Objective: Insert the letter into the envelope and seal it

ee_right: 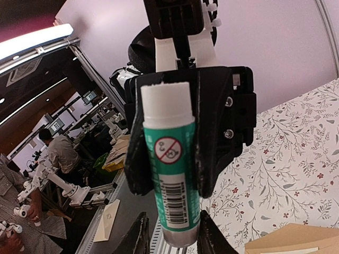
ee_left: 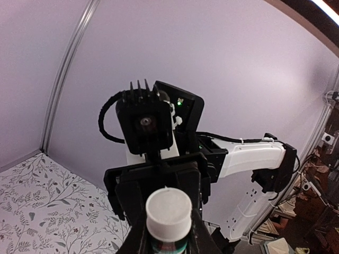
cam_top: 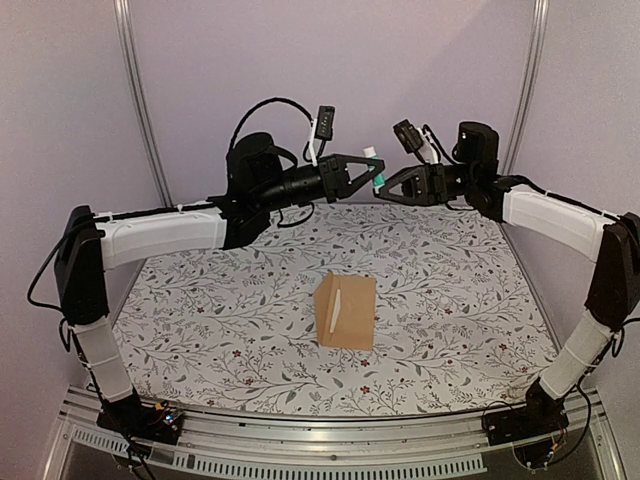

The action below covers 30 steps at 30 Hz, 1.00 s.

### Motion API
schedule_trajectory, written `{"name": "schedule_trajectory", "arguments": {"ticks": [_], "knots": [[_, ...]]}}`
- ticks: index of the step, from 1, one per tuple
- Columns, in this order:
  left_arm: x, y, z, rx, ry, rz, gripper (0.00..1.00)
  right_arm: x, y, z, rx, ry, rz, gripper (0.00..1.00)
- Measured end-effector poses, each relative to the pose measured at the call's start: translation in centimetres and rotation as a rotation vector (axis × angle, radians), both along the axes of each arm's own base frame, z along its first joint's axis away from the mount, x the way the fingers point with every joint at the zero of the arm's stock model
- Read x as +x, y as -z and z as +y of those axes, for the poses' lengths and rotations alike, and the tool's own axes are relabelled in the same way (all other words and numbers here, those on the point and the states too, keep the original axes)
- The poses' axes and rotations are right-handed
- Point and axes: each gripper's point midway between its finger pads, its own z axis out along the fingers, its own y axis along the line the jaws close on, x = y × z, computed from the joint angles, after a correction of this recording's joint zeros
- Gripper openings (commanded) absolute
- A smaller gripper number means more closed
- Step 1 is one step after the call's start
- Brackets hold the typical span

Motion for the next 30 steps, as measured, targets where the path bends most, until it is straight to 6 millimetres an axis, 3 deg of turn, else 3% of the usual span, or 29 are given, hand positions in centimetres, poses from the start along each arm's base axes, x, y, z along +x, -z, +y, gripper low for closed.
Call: {"name": "schedule_trajectory", "arguments": {"ticks": [4, 7, 11, 14, 17, 21, 27, 30], "knots": [[-0.3, 0.2, -0.3, 0.011, 0.021, -0.005, 0.0, -0.3, 0.2, -0.9, -0.01, -0.003, 0.043, 0.43], [0.4, 0.7, -0.3, 0.029, -0.015, 0.017, 0.0, 0.6, 0.9, -1.4, -0.061, 0.115, 0.047, 0.47], [1.9, 1.5, 0.0, 0.048, -0.105, 0.058, 0.0, 2.9, 1.8, -2.2, -0.169, 0.401, -0.137, 0.49], [2.9, 1.9, 0.2, 0.053, -0.174, 0.082, 0.0, 2.8, 1.3, -2.8, -0.231, 0.538, -0.295, 0.5], [3.4, 1.9, 0.3, 0.049, -0.218, 0.092, 0.0, 2.3, 0.1, -2.4, -0.253, 0.609, -0.427, 0.5], [3.2, 1.9, 0.0, 0.044, -0.236, 0.095, 0.0, 2.7, 0.2, -1.8, -0.293, 0.655, -0.503, 0.51], [2.6, 1.8, -0.4, 0.04, -0.236, 0.096, 0.0, 4.2, 1.5, -1.3, -0.36, 0.695, -0.536, 0.39], [2.5, 1.6, -0.3, 0.037, -0.243, 0.095, 0.0, 4.6, 2.2, -1.2, -0.378, 0.7, -0.526, 0.25]]}}
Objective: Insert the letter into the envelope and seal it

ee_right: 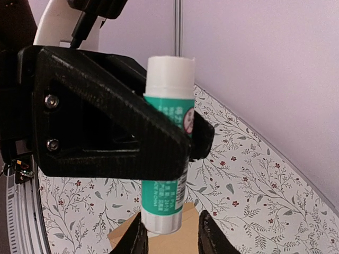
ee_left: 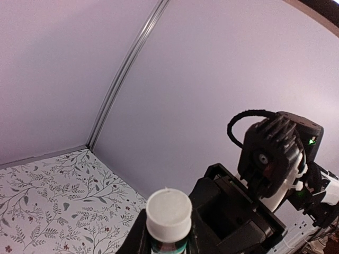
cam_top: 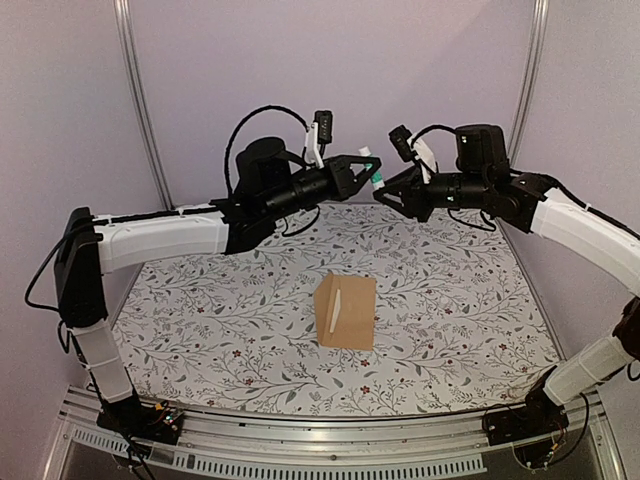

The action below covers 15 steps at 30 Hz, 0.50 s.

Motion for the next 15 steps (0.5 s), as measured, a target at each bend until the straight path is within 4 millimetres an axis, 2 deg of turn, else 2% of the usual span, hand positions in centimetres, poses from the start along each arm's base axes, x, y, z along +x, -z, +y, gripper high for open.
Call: {"name": "schedule_trajectory", "arguments": {"ticks": [2, 5, 11, 15], "knots": [[0.04, -0.17, 0.13, -0.004, -0.006, -0.001, 0.0, -0.04, 0.19, 0.06, -0.005, 0.0, 0.005, 0.19], [0.05, -0.38, 0.21, -0.009, -0.01, -0.005, 0.0, -0.12, 0.11, 0.12, -0.006, -0.005, 0.006, 0.18], [0.01, -0.52, 0.21, -0.014, -0.008, -0.008, 0.0, -0.46, -0.11, 0.32, -0.001, -0.027, 0.008, 0.31], [-0.07, -0.38, 0.14, -0.009, -0.003, -0.005, 0.0, -0.74, -0.27, 0.5, 0.006, -0.046, 0.008, 0.31]]}}
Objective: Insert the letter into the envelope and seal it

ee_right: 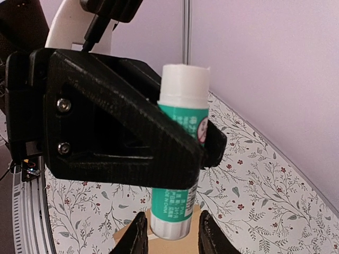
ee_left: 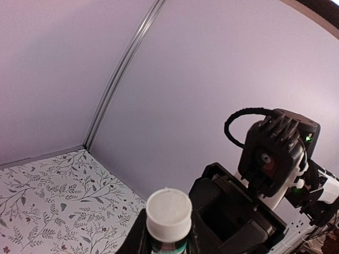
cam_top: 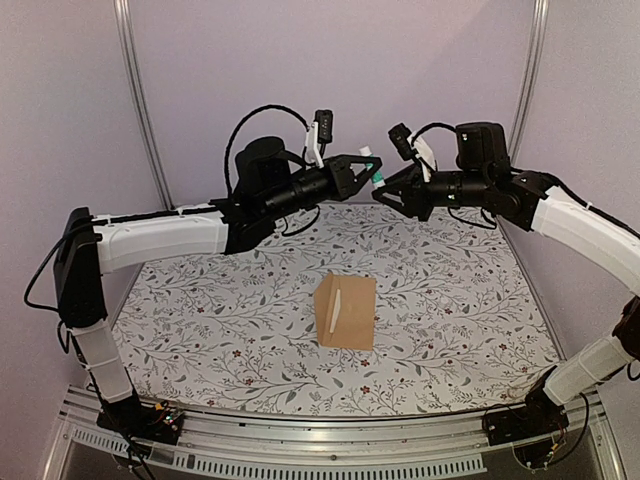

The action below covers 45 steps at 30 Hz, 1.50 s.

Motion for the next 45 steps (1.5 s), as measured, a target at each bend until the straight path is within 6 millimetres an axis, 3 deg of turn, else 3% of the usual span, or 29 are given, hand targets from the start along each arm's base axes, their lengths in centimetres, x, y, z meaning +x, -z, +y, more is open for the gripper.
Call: {"name": "schedule_trajectory", "arguments": {"ticks": [15, 25, 33, 39, 42, 45], "knots": [[-0.2, -0.1, -0.1, -0.001, 0.012, -0.004, 0.0, -0.5, -0.6, 0.2, 0.03, -0.036, 0.023, 0.07], [-1.0, -1.3, -0.4, -0.013, 0.113, -0.045, 0.0, -2.3, -1.7, 0.1, 0.305, -0.432, 0.345, 0.07], [-2.2, -2.0, -1.6, -0.002, 0.283, -0.089, 0.0, -3.9, -2.3, -0.5, 0.388, -0.633, 0.546, 0.19], [-2.4, -1.8, -1.9, 0.019, 0.3, -0.094, 0.0, -4.2, -2.0, -1.3, 0.389, -0.645, 0.628, 0.4], [-0.7, -1.2, -1.5, 0.039, 0.221, -0.064, 0.0, -3.4, -1.3, -2.2, 0.394, -0.57, 0.681, 0.48], [0.9, -0.8, -0.7, 0.045, 0.129, -0.029, 0.0, 0.0, -1.6, -2.3, 0.368, -0.332, 0.545, 0.5]]}}
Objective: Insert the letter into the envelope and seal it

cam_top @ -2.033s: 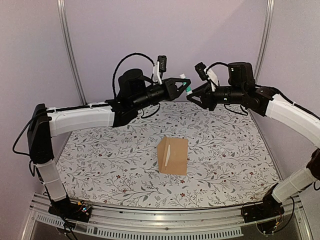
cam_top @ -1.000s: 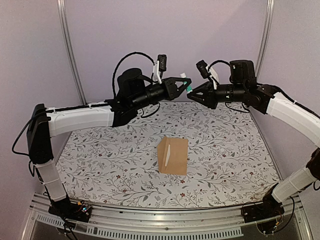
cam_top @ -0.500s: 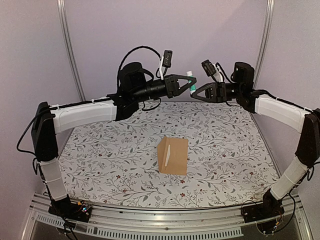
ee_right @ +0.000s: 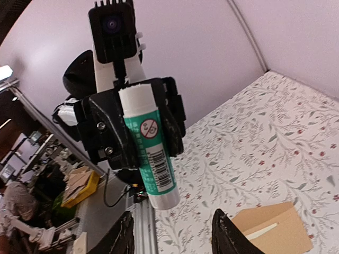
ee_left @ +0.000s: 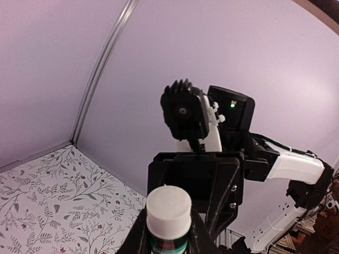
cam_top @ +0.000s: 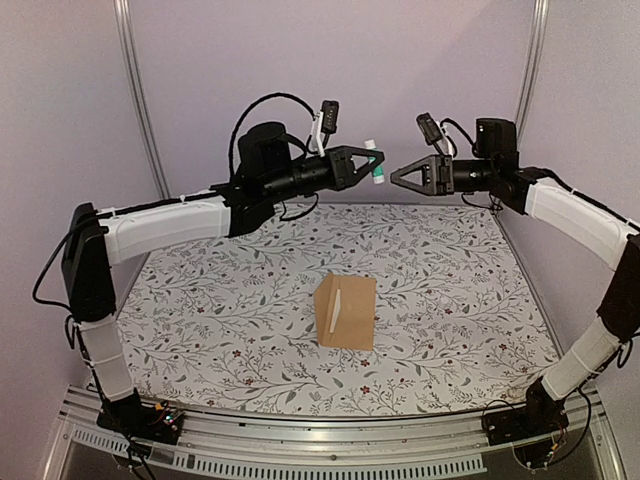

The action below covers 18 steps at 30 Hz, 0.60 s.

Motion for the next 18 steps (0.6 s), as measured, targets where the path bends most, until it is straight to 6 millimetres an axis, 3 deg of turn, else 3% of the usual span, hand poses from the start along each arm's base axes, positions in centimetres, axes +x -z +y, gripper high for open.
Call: {"name": "schedule_trajectory", "arguments": {"ticks": [3, 7, 15, 18], "knots": [[0.7, 0.2, 1.5, -0.017, -0.083, 0.057, 0.0, 2.2, -0.6, -1.3, -0.127, 0.241, -0.203, 0.51], [0.8, -0.2, 2.9, -0.047, -0.14, 0.101, 0.0, 1.9, -1.7, -1.8, -0.252, 0.378, -0.425, 0.51], [0.9, -0.8, 3.2, -0.052, -0.18, 0.087, 0.0, -0.2, -1.9, 2.2, -0.337, 0.368, -0.646, 0.51], [0.9, -1.1, 3.5, -0.05, -0.198, 0.069, 0.0, 0.0, -2.1, 3.5, -0.339, 0.377, -0.676, 0.46]]}}
